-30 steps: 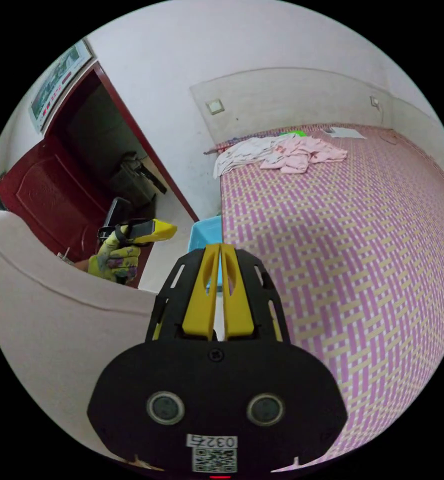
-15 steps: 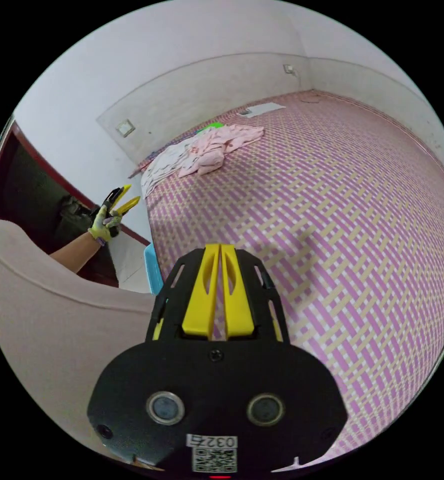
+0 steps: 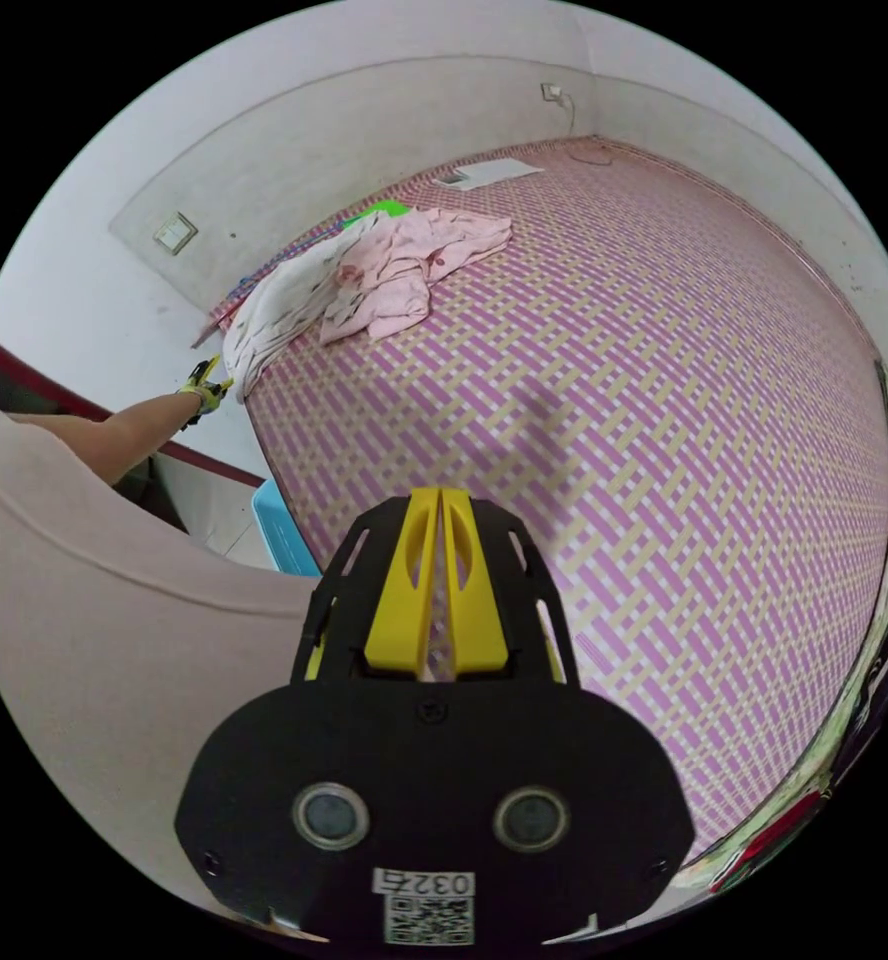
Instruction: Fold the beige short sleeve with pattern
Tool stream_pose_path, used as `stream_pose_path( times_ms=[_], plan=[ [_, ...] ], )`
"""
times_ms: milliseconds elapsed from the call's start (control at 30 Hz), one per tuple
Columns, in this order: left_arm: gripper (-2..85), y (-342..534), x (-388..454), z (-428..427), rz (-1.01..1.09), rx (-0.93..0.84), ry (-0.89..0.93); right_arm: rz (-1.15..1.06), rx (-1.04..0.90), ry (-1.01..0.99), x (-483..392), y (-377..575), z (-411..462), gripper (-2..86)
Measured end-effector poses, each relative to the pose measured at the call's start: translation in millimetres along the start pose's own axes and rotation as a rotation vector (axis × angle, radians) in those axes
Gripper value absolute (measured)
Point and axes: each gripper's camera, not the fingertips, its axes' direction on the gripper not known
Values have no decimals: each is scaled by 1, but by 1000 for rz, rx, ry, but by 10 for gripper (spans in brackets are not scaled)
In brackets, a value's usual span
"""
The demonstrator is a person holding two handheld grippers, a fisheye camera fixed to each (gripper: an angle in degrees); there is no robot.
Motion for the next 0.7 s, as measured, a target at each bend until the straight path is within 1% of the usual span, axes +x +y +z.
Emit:
stream_pose_path(
  times_ms=[100, 167, 267, 333, 400, 500, 567, 600, 667, 700],
  plan=[
    [78, -13, -8, 8, -37, 17, 35, 5, -16, -12, -11, -19, 3, -10],
    [29, -15, -16, 9, -77, 37, 85, -8, -27, -9, -20, -30, 6, -10],
    [-7, -16, -24, 12, -87, 10, 146, -26, -41, -13, -29, -39, 10, -10],
    [-13, -13, -26, 10, -78, 14, 197, -31, -46, -23, -31, -42, 13, -10],
    [-15, -8, -22, 5, -42, 57, 270, -38, -47, -24, -33, -44, 14, -10],
    [-14, 5, 4, 8, 65, 83, 437, -41, -35, -27, -33, -41, 11, -10],
    [-14, 27, 52, 26, 211, 7, 619, -33, -16, -34, -30, -35, 6, -10],
    [-14, 35, 68, 33, 253, -25, 651, -30, -10, -36, -28, -33, 5, -10],
    [-14, 92, 139, 67, 435, -199, 729, -15, 18, -51, -21, -24, 1, -10],
    [-14, 111, 155, 78, 463, -251, 743, -12, 26, -56, -19, -22, 0, -10]
  ],
)
